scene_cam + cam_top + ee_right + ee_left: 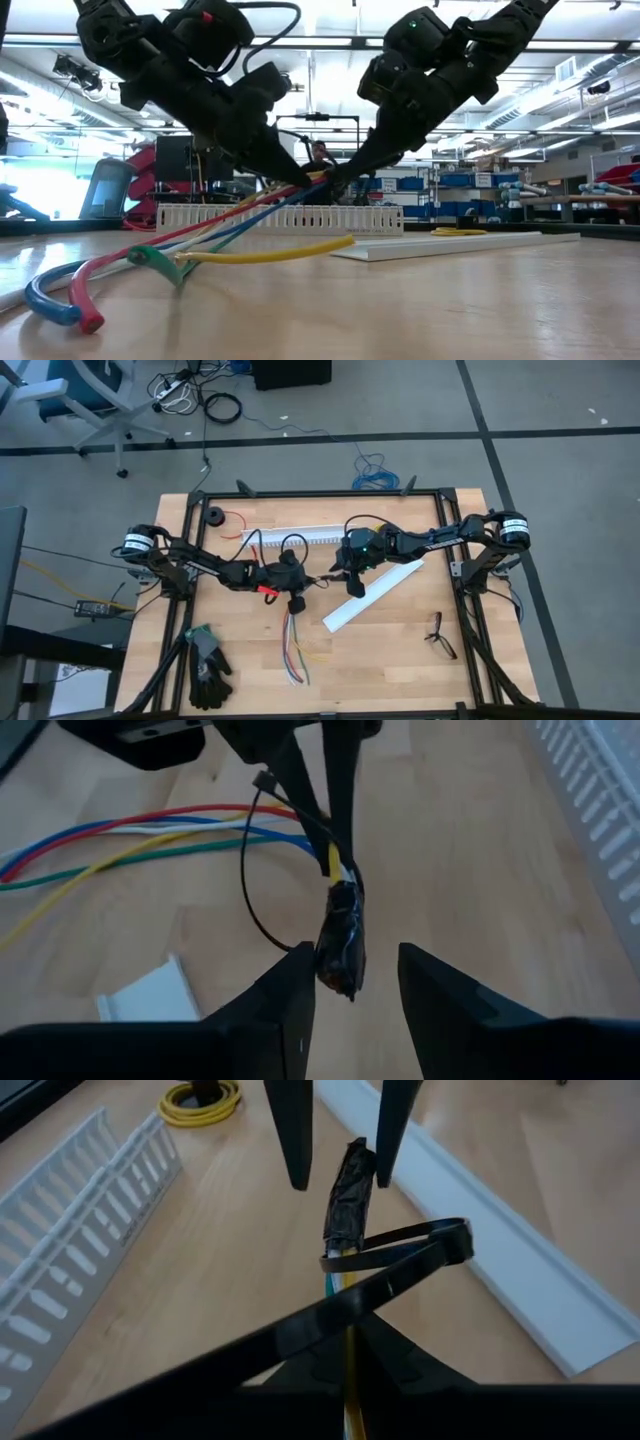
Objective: Ziptie cables
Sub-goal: Wrap the cables together using the black zip tie
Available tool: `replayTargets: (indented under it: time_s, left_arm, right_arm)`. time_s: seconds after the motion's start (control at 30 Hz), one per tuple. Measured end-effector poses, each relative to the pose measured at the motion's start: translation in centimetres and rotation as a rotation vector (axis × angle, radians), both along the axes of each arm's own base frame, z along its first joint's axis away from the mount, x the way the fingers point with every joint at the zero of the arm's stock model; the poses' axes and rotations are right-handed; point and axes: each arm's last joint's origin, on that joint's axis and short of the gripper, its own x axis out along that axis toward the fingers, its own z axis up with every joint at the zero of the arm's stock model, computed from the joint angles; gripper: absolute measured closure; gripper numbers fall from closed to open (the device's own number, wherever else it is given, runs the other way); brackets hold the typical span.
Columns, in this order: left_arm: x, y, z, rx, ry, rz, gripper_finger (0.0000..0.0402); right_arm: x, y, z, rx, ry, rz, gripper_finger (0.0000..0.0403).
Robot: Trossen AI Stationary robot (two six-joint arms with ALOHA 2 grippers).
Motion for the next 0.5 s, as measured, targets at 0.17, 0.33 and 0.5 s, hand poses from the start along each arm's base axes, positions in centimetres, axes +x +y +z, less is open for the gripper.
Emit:
replayTargets:
  time_s: [0.17, 0.33, 0.5]
  left_arm:
    - [0.18, -0.03, 0.30, -0.010, -0.038, -0.004, 0.0390]
    - [0.31, -0.08, 0.53, -0.024, -0.066, -0.012, 0.0389]
    - [0.28, -0.09, 0.49, -0.034, -0.064, -0.007, 0.0384]
  right_arm:
    - [0.06, 0.20, -0.17, 0.004, 0.006, 0.008, 0.0297]
    - [0.12, 0.65, -0.22, -0.021, 0.003, 0.038, 0.0374]
    - [0.20, 0.86, -0.16, -0.044, -0.010, 0.043, 0.0390]
